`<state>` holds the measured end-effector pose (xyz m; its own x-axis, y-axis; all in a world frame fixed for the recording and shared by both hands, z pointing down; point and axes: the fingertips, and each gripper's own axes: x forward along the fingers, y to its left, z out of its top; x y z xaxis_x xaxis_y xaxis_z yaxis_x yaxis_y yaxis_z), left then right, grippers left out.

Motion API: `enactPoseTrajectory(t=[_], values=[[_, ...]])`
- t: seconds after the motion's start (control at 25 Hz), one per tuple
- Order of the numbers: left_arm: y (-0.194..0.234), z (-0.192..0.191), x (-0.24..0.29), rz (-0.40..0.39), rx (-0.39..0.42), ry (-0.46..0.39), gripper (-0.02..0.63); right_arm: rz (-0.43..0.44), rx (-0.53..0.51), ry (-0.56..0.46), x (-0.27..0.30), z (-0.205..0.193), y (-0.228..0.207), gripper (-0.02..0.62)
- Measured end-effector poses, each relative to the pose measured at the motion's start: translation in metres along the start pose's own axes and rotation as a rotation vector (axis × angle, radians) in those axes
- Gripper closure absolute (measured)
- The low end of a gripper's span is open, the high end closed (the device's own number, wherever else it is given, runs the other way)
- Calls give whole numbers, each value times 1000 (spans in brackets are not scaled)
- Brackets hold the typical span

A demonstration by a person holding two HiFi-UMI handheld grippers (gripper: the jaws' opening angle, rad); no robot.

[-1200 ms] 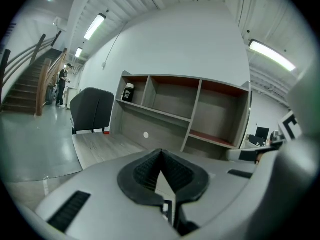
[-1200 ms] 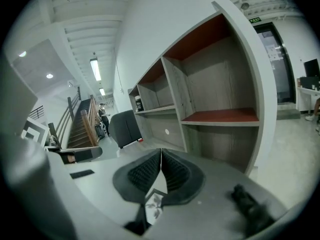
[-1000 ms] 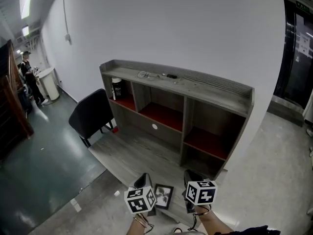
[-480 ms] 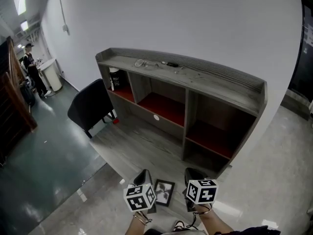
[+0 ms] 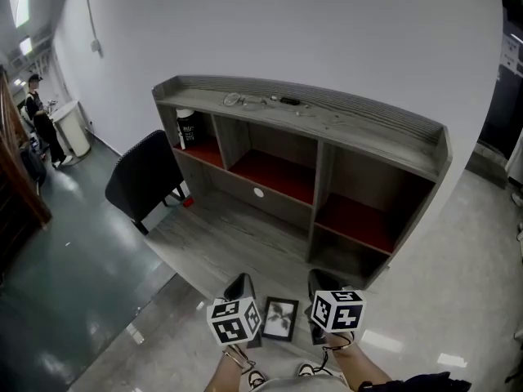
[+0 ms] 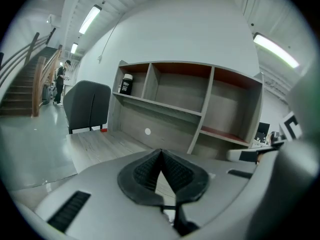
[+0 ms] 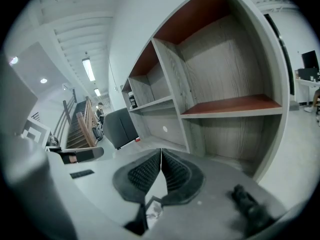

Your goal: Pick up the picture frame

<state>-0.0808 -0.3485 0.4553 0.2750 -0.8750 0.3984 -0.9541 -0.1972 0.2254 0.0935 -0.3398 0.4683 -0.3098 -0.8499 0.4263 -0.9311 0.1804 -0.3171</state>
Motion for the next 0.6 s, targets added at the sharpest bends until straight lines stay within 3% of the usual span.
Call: enactPoseTrajectory(t=[0.6], values=[[13, 6, 8, -49, 8, 7, 594, -45, -9, -1, 9, 1, 12, 563]])
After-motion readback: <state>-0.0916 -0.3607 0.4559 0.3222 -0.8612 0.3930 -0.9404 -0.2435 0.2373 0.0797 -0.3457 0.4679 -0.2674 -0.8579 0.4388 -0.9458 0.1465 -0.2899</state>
